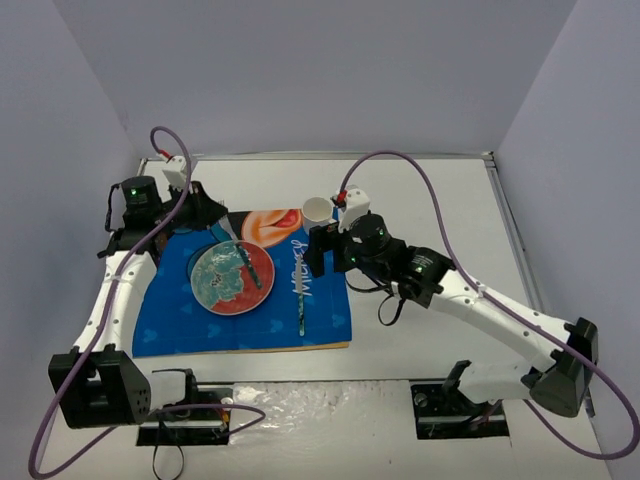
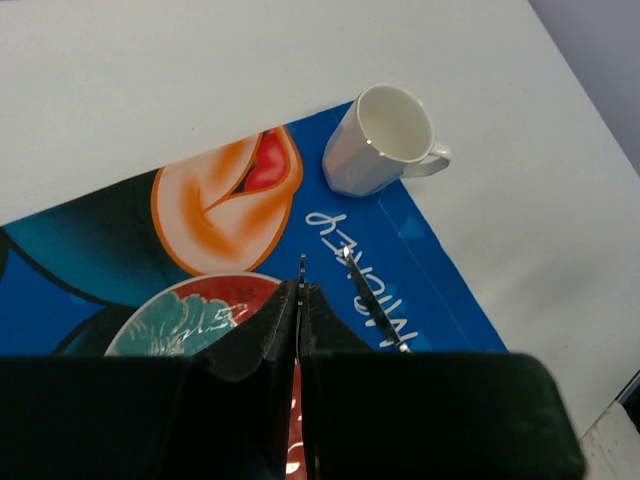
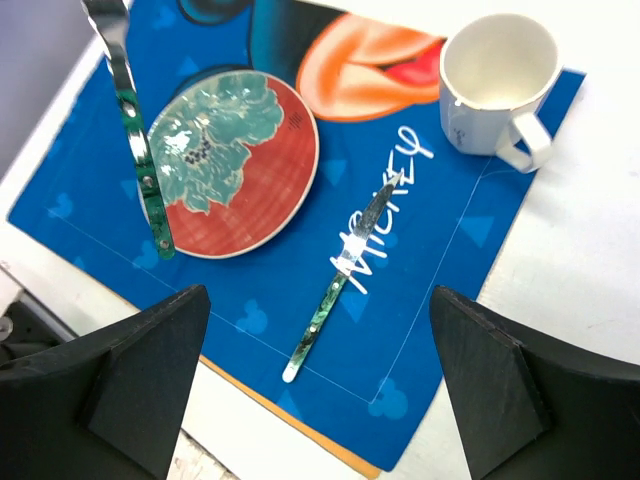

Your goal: Set the dinner table for one person

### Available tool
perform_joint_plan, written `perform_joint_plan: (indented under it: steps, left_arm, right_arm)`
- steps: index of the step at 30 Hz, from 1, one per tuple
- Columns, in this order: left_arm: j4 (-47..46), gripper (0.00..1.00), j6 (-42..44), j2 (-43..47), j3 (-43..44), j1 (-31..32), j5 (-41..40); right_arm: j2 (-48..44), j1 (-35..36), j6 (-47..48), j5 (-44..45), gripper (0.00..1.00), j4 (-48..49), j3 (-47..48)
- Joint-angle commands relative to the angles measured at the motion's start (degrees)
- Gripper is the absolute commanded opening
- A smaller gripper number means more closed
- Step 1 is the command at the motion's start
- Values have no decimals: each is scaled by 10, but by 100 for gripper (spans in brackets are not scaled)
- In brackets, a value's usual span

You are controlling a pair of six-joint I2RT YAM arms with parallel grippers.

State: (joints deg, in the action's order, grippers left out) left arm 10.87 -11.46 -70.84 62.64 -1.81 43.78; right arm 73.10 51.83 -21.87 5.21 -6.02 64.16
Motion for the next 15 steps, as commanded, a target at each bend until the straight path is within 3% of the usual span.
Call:
perform_joint_plan:
  steps: [1, 5, 11, 15]
  left_arm:
    - [-31, 0, 89, 32, -10, -39, 71]
    - [-16, 0, 124, 31, -20, -54, 72]
    - [121, 0, 272, 19, -10, -62, 32]
    - [154, 0, 324, 21, -34, -111, 24]
  right_arm:
    - [-70, -24, 32, -31, 89, -13, 3]
    - [-116, -53, 46, -96, 89, -28, -22]
    - [-185, -111, 70, -167, 89, -47, -56]
    - [-197, -107, 91, -169, 89, -76, -57]
